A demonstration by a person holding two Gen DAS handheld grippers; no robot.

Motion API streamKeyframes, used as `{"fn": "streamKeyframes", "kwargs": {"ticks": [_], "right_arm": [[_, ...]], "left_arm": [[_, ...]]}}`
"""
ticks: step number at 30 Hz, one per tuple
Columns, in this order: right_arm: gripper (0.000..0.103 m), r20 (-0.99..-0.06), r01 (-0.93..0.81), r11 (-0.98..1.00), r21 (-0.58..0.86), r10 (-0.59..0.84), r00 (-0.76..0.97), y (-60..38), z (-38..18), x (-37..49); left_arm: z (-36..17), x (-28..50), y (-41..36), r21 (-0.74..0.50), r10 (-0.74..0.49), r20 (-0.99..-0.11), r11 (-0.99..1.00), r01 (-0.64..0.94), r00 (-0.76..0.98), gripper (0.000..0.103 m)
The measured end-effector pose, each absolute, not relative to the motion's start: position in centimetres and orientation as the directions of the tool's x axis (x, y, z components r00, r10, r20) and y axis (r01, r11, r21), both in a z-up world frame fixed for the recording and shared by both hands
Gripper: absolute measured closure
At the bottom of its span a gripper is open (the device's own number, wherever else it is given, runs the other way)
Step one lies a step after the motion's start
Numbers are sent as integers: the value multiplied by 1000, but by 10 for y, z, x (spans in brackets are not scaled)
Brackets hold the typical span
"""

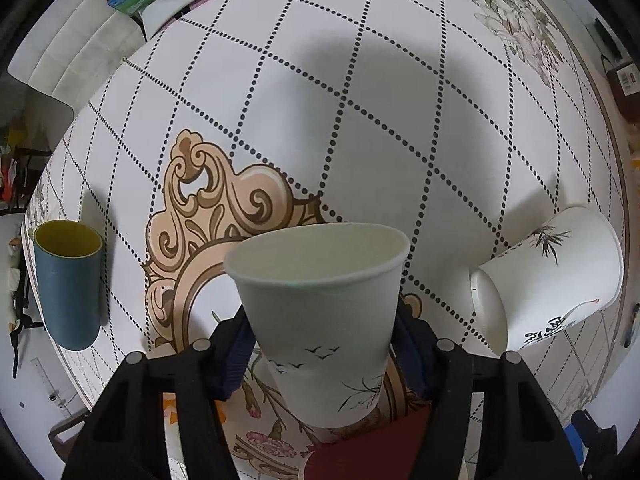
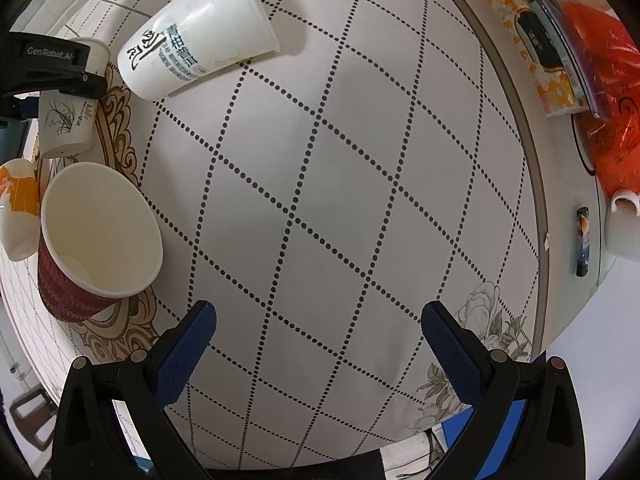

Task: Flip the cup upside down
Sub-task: 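Lift the bird-print cup with the left gripper and carry it toward the right gripper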

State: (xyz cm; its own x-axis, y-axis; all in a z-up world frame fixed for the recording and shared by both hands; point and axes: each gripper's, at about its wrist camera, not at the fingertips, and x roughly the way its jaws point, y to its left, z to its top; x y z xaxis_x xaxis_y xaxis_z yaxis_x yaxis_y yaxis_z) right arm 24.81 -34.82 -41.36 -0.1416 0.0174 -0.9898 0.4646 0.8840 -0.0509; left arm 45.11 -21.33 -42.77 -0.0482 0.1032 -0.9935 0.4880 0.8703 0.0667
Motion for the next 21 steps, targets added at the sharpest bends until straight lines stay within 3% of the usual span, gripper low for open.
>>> {"fn": "streamKeyframes", "kwargs": {"ticks": [10, 21], "right_arm": [[0, -991, 498, 866, -51, 20, -135, -372, -415, 221], [0, -995, 474, 880, -20, 30, -96, -399, -382, 183]], "left_arm": [[-384, 440, -207, 45, 40, -999, 881, 470, 21, 44], [-282, 393, -208, -24, -75, -993, 889, 457, 94, 44]]}}
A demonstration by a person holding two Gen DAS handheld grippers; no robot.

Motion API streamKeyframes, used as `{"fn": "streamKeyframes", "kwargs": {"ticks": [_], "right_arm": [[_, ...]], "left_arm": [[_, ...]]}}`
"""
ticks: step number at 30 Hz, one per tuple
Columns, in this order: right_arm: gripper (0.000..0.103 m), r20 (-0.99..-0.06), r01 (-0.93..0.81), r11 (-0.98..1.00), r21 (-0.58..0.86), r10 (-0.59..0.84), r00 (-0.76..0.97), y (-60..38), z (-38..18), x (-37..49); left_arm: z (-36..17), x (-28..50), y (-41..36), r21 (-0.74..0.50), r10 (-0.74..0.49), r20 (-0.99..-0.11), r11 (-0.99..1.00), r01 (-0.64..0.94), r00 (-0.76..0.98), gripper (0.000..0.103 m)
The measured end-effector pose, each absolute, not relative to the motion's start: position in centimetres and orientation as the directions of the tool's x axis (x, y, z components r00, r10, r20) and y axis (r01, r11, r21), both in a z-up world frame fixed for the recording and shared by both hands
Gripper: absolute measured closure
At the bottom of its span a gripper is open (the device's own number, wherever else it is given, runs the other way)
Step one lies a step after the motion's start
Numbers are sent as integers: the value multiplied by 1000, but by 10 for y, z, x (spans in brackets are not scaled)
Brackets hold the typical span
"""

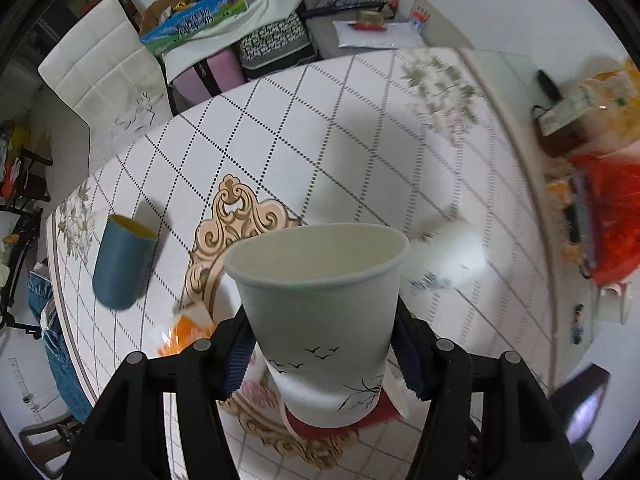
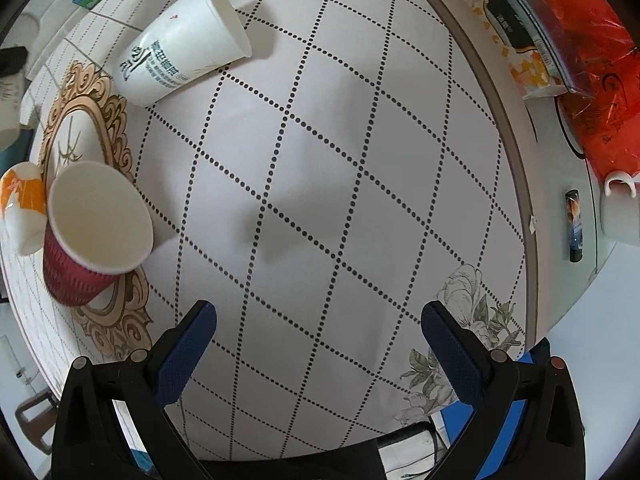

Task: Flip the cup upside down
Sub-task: 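Lift the bird-print cup with the left gripper and carry it toward the right gripper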

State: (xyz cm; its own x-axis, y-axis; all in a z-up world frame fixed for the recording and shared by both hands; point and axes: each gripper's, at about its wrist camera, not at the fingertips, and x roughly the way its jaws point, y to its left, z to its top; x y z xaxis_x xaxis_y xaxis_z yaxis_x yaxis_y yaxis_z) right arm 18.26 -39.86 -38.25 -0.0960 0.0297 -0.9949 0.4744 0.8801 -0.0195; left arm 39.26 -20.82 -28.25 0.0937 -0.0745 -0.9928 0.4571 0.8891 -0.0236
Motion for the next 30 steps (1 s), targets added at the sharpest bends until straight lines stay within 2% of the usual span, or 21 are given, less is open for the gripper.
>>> {"fn": "streamKeyframes", "kwargs": {"ticks": [5, 11, 16, 24, 30], "right_arm": [[0, -996, 425, 905, 2, 42, -84, -403, -368, 152], [0, -995, 335, 942, 10, 41, -86, -410, -362, 111], [0, -993, 265, 964, 10, 40, -108, -421, -372, 76], [0, -988, 182, 983, 3, 31, -149, -414, -395, 40], [0, -983, 136, 991, -9, 16, -183, -418, -412, 18]], "left_arm": [[-256, 351, -197, -64, -107, -991, 901, 430, 75, 44], [-261, 286, -175, -104, -117, -993, 936, 336, 16, 44], [-288, 239, -162, -123, -114, -992, 962, 244, -51, 44], [-362, 189, -169, -151, -130, -974, 983, 105, -188, 44], [-404, 174, -184, -147, -126, -961, 986, 72, -246, 44]]}}
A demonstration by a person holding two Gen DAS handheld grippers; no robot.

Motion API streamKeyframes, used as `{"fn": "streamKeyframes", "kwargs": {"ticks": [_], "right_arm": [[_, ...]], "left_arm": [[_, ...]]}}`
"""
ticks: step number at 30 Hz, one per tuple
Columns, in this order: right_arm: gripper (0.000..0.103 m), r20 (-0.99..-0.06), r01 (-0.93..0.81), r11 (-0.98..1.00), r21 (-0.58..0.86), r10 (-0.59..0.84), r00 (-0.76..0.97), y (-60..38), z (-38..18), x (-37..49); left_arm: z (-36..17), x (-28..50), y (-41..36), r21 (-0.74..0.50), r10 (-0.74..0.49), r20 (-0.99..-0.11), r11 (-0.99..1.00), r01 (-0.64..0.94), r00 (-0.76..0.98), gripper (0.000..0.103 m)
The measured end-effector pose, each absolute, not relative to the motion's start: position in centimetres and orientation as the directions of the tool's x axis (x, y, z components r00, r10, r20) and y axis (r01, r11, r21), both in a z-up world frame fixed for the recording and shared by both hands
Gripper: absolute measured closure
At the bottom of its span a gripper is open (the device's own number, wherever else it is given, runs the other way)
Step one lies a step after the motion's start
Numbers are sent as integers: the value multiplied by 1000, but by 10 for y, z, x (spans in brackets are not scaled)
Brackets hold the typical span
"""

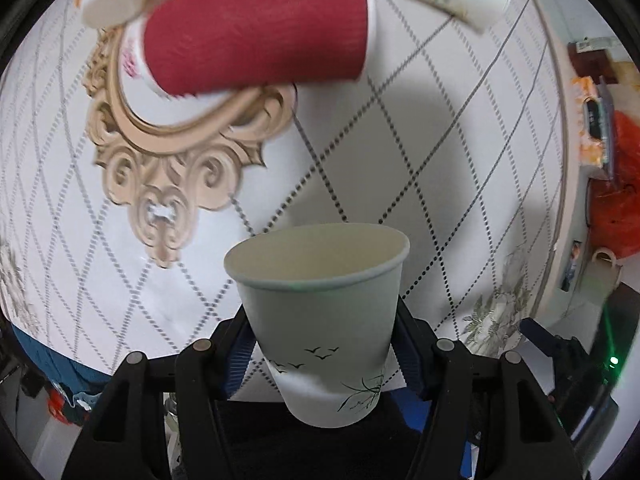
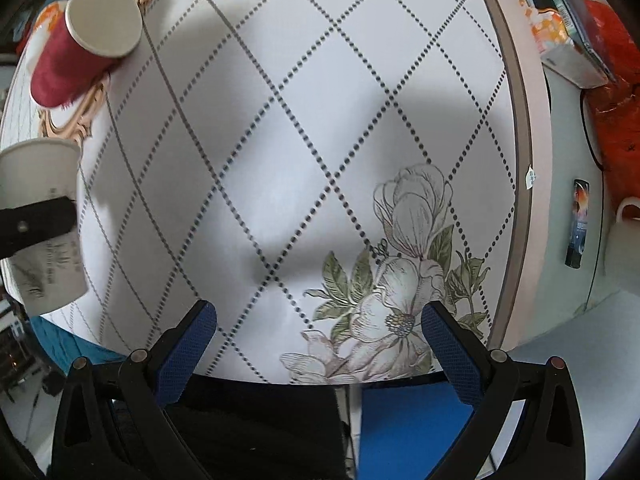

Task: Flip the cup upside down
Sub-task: 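Lift the bird-print cup with the left gripper and carry it toward the right gripper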

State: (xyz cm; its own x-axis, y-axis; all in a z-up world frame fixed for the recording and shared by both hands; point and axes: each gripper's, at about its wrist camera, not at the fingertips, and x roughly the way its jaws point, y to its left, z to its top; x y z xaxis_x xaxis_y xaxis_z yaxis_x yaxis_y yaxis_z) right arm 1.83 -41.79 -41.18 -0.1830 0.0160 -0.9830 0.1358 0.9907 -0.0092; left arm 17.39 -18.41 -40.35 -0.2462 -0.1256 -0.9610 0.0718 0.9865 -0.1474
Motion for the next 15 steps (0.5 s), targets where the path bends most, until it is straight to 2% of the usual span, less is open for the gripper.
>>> {"fn": "streamKeyframes", "kwargs": {"ticks": [8, 15], "right_arm": [[0, -979, 133, 991, -18, 10, -204, -438, -425, 15], [0, -978, 149, 988, -27, 5, -207, -464, -426, 32]], "left_arm": [[-429, 166, -206, -86, -53, -971, 987, 134, -234, 42], [-436, 164, -220, -81, -46, -972, 986, 145, -232, 41]]}}
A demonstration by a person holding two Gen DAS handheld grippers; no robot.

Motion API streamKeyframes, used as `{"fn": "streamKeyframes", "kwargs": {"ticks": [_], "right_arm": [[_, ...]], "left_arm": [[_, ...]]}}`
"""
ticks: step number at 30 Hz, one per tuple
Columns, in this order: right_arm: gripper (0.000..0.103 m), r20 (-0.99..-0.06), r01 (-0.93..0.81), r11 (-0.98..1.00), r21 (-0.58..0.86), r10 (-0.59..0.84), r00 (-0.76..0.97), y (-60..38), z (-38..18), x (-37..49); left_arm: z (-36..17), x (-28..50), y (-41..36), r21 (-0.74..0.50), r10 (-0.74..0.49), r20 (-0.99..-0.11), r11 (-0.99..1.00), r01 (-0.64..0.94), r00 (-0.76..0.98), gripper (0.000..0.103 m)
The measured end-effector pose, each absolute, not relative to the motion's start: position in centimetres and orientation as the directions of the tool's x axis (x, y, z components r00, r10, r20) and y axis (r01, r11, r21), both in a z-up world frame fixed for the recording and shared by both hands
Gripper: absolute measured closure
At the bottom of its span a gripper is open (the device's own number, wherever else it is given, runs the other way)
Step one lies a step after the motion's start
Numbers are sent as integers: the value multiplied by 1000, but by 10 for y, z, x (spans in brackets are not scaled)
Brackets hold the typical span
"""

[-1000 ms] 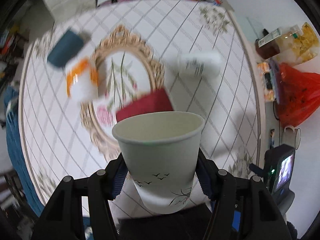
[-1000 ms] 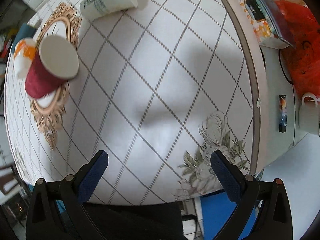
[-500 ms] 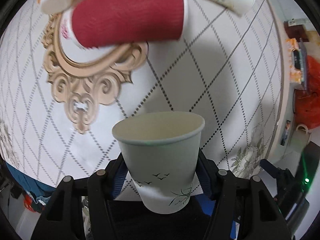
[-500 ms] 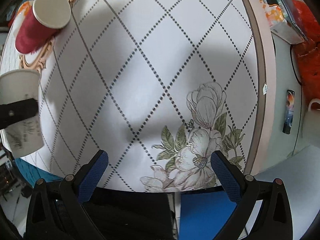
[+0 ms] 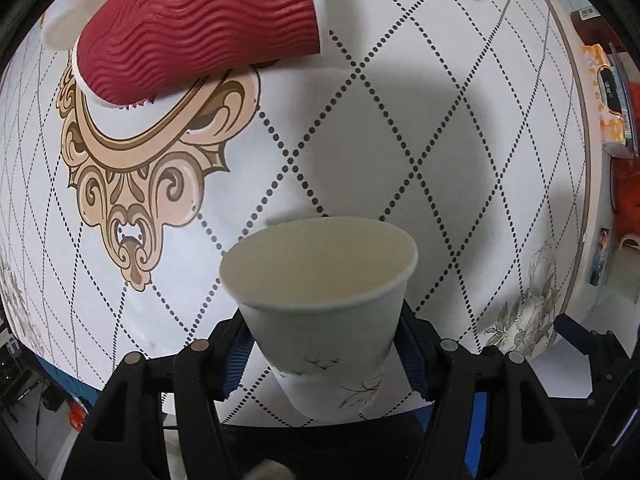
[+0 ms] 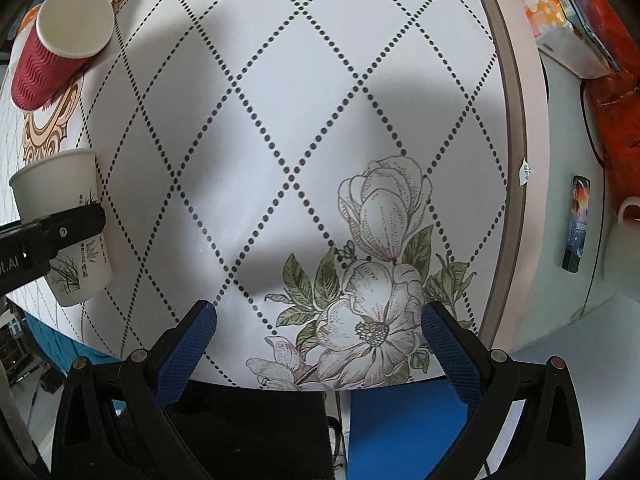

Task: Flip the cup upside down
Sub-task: 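Lift the bird-print cup with the left gripper and carry it toward the right gripper, then grasp the cup with the right gripper while the left gripper releases it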

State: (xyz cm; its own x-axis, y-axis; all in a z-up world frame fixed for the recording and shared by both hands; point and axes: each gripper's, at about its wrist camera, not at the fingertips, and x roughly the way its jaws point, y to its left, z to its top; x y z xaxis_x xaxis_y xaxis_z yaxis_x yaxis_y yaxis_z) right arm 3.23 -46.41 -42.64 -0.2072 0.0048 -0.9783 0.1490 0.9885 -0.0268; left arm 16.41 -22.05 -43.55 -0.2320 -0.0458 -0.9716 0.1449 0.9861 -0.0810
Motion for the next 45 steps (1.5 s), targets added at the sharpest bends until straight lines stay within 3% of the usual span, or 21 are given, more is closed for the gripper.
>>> {"fn": "streamKeyframes", "kwargs": {"ticks": [1, 3, 5, 11, 21, 27, 42, 45], "right_arm": [[0, -978, 153, 988, -25, 7, -208, -466, -426, 33], [0, -978, 157, 987, -22, 11, -210, -466, -422, 39], [0, -978, 156, 988, -25, 8, -207, -469, -419, 42], [0, -979, 163, 986, -28, 6, -202, -473, -412, 55], [0, -984, 163, 986, 22, 50, -171, -467, -370, 78], [0, -987, 110, 990, 86, 100, -129, -431, -336, 93], [0, -991, 61, 993, 100, 105, -82, -376, -316, 101], [13, -988, 93, 989, 116, 125, -91, -370, -341, 102]], "left_arm": [[-434, 168, -224, -80, -46, -970, 987, 138, -237, 40], [-439, 171, -224, -87, -53, -967, 988, 129, -247, 23], [-441, 172, -222, -78, -43, -968, 988, 134, -248, 16], [-440, 171, -218, -83, -50, -969, 988, 131, -240, 16], [-375, 171, -183, -146, -138, -980, 988, 50, -142, 16], [-347, 165, -141, -96, -96, -994, 995, 1, -60, 16], [-356, 149, -63, -60, -65, -997, 993, -104, -43, 16], [-363, 144, -55, -63, -70, -996, 991, -120, -54, 16]]}}
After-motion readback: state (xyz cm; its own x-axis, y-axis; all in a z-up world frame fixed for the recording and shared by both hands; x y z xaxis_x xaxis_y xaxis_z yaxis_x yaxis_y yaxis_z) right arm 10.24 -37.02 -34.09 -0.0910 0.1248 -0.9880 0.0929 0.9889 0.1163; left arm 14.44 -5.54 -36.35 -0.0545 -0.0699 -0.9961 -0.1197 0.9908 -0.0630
